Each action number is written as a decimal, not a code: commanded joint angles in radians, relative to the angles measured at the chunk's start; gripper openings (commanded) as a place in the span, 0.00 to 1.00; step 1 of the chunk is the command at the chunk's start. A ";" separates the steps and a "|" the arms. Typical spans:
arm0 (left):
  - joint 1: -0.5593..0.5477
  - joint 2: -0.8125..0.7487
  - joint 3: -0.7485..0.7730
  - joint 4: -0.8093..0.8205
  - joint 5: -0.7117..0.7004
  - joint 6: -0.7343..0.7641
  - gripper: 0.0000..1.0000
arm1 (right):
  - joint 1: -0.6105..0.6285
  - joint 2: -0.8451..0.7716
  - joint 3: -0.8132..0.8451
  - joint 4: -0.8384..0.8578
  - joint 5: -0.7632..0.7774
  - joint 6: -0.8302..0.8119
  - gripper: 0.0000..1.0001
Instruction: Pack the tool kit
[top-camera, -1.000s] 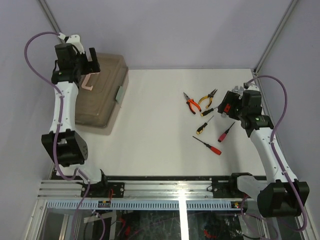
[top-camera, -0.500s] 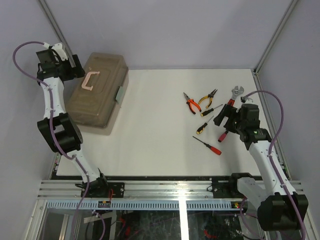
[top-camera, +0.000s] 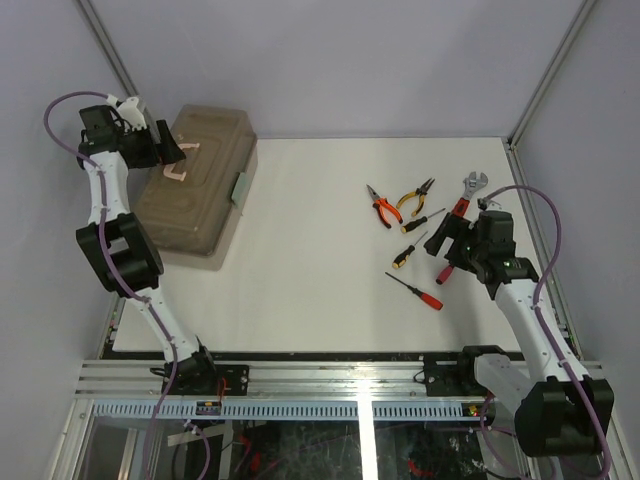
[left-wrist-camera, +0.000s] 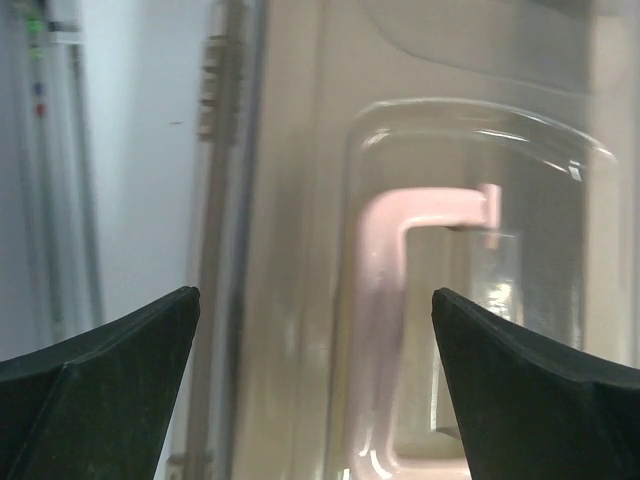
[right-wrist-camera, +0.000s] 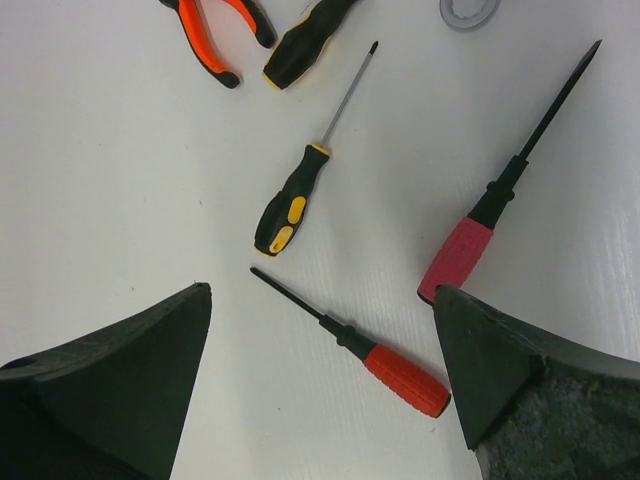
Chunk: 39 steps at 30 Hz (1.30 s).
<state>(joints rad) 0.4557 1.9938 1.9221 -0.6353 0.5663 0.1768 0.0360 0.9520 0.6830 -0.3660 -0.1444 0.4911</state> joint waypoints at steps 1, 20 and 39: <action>-0.008 0.034 0.003 -0.086 0.096 0.062 0.97 | -0.002 0.032 0.055 0.055 -0.026 0.013 1.00; -0.140 -0.133 -0.365 -0.074 0.128 0.126 0.95 | 0.188 0.446 0.364 0.254 -0.220 0.052 0.94; -0.214 -0.223 -0.529 -0.052 0.091 0.178 0.95 | 0.326 1.222 0.904 0.817 -0.706 0.534 0.88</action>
<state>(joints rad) 0.2909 1.7111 1.4765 -0.4961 0.7185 0.2543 0.3195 2.1410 1.4918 0.2531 -0.7406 0.8726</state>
